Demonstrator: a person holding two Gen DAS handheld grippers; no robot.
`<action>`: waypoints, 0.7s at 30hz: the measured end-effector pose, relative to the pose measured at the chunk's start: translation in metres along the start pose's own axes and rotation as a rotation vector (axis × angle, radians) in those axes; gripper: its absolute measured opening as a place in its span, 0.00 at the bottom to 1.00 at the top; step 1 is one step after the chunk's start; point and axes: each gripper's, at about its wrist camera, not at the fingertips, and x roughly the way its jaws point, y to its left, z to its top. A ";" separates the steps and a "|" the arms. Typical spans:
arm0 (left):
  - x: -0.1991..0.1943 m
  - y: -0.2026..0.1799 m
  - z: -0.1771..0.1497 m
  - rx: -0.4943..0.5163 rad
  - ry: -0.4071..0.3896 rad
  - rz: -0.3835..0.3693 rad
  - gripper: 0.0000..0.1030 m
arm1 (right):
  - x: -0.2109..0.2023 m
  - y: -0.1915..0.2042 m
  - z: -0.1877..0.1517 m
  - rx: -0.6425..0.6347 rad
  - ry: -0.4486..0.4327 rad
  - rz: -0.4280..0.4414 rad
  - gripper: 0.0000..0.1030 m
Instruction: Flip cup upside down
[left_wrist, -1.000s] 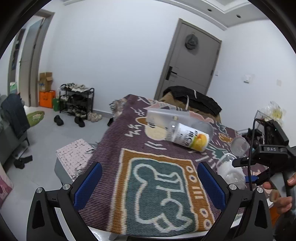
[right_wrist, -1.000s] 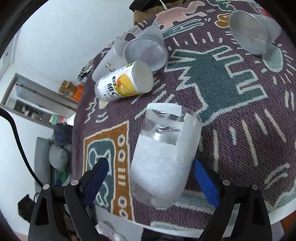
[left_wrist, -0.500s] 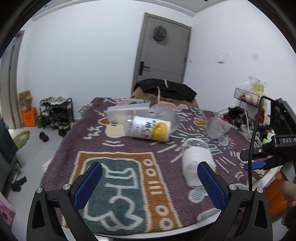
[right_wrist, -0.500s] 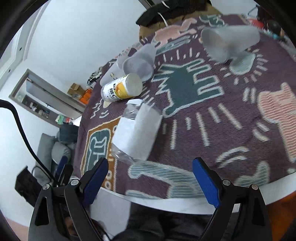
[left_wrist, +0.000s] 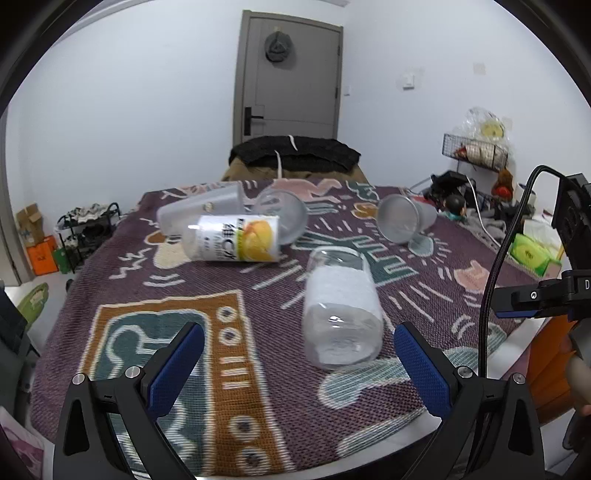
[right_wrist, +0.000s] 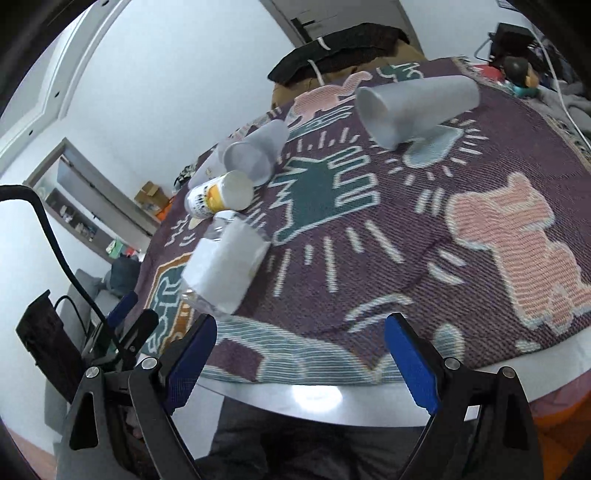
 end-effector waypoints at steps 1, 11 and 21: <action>0.004 -0.004 -0.001 0.005 0.010 -0.002 1.00 | -0.002 -0.003 -0.002 -0.002 -0.008 -0.003 0.90; 0.036 -0.022 -0.004 -0.007 0.086 0.007 1.00 | -0.014 -0.022 -0.010 -0.013 -0.102 0.001 0.90; 0.063 -0.021 -0.014 -0.035 0.152 0.021 0.82 | -0.007 -0.048 -0.016 0.044 -0.120 0.031 0.90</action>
